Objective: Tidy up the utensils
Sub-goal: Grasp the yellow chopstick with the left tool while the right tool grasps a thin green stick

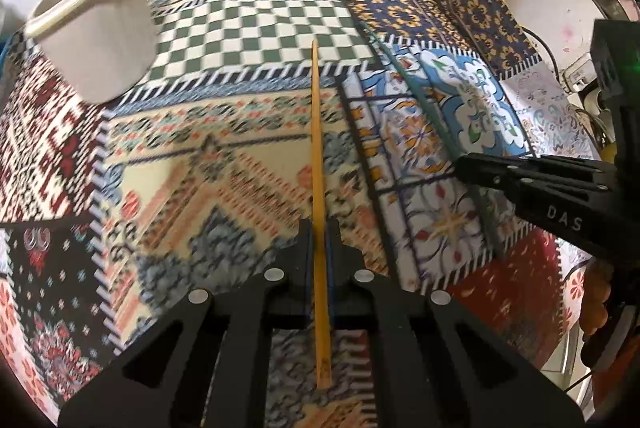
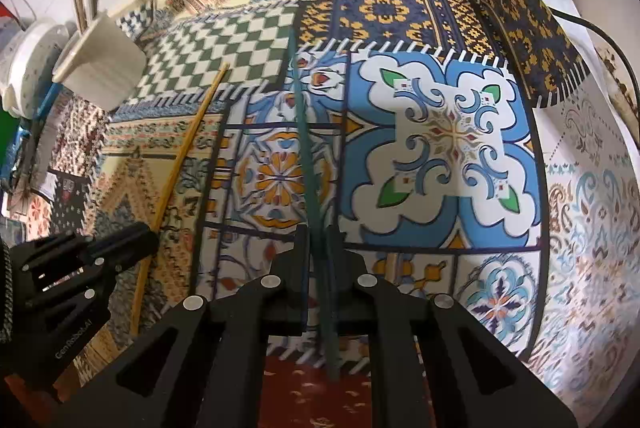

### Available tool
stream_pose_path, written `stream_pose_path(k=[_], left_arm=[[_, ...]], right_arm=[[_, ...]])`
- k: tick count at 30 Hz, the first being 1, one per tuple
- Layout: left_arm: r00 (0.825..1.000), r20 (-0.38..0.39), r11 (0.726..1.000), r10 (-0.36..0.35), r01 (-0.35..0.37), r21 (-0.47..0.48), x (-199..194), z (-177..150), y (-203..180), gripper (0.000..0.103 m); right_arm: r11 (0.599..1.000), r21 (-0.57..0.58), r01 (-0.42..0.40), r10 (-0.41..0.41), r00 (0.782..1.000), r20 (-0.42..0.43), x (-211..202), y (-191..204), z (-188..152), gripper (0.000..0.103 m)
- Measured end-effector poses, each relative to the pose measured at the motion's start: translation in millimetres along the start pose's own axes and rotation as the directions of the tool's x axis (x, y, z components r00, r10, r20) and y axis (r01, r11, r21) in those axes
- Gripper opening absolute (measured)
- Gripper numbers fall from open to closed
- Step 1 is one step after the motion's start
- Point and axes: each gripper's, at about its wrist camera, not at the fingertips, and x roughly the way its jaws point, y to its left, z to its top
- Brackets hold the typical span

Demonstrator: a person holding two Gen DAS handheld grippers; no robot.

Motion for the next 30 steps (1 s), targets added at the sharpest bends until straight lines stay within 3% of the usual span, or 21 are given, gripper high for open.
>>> stream_pose_path(k=[10, 14, 17, 24, 30], left_arm=[[0.999, -0.026, 1.0, -0.025, 0.025, 0.007, 12, 21, -7, 0.004], [0.999, -0.038, 0.999, -0.039, 0.04, 0.012, 16, 28, -8, 0.004], [0.998, -0.05, 0.999, -0.049, 0.05, 0.017, 21, 37, -12, 0.004], [0.993, -0.093, 0.996, -0.069, 0.074, 0.054, 35, 64, -27, 0.005], [0.991, -0.118, 0.994, -0.069, 0.078, 0.073, 46, 90, -36, 0.014]], right_arm=[[0.998, -0.06, -0.022, 0.022, 1.0, -0.008, 17, 6, 52, 0.007], [0.996, -0.048, -0.069, 0.069, 0.998, -0.007, 22, 6, 57, 0.007], [0.994, 0.027, -0.109, 0.109, 0.994, -0.006, 20, -6, 58, 0.006], [0.991, 0.075, -0.107, 0.102, 0.993, 0.062, -9, -31, 47, 0.006], [0.988, 0.103, -0.113, 0.103, 0.99, 0.1, -23, -46, 43, 0.006]])
